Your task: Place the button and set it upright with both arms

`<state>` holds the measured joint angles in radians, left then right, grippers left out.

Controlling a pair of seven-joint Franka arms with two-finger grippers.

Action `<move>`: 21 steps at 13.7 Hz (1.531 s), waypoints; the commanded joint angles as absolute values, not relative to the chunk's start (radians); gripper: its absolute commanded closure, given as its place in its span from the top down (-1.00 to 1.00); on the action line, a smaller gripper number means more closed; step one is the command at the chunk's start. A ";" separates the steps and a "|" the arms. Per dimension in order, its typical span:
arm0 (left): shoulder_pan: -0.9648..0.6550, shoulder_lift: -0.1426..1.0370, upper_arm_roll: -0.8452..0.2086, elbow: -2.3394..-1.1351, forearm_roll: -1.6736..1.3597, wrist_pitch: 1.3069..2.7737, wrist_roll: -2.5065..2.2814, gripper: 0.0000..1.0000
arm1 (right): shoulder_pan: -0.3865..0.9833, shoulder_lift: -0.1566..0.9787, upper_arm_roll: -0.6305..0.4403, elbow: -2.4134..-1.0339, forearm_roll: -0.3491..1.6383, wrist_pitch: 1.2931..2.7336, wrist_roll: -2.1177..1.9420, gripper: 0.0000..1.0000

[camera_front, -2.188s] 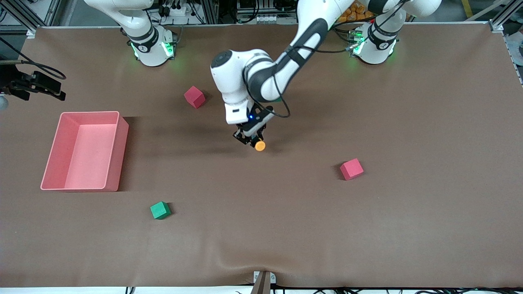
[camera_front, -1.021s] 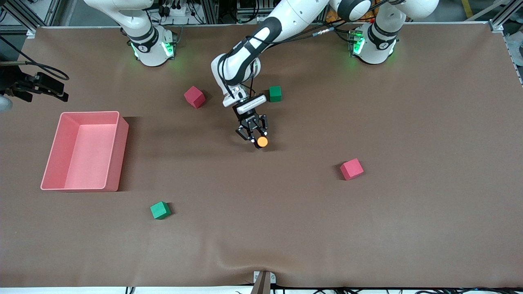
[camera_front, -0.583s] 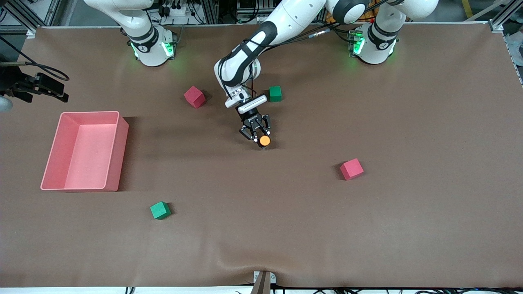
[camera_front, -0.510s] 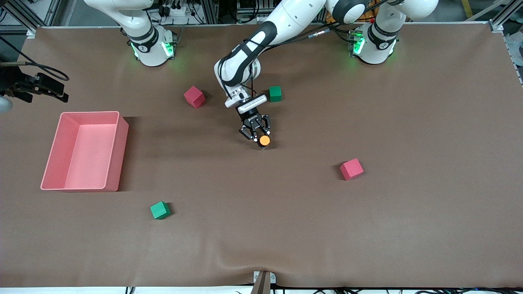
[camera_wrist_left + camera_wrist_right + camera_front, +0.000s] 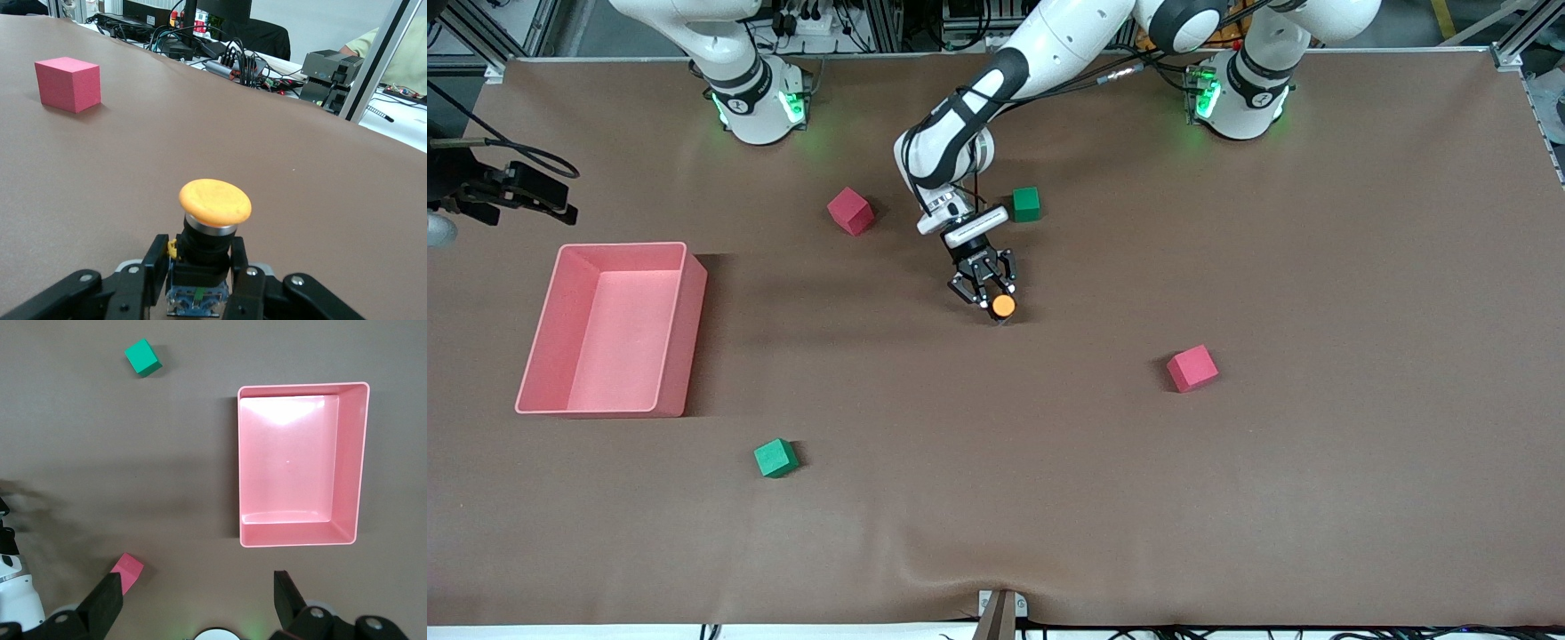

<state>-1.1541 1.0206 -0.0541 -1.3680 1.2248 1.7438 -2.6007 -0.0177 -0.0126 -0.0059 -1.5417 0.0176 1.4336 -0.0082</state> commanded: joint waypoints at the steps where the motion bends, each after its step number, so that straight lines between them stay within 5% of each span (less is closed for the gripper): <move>1: -1.167 1.043 -0.046 -1.350 1.250 1.721 -2.619 -0.69 | -0.012 -0.015 -0.008 -1.546 0.028 1.439 0.009 1.00; 3: -1.167 1.049 -0.046 -1.348 1.250 1.721 -2.619 -0.50 | -0.014 -0.015 -0.008 -1.546 0.028 1.439 0.008 1.00; 7: -1.169 1.049 -0.046 -1.347 1.250 1.721 -2.614 1.00 | -0.014 -0.014 -0.008 -1.546 0.023 1.439 0.009 1.00; 21: -1.239 0.970 -0.095 -1.345 1.106 1.643 -2.500 1.00 | -0.012 -0.012 -0.008 -1.545 0.020 1.445 0.009 1.00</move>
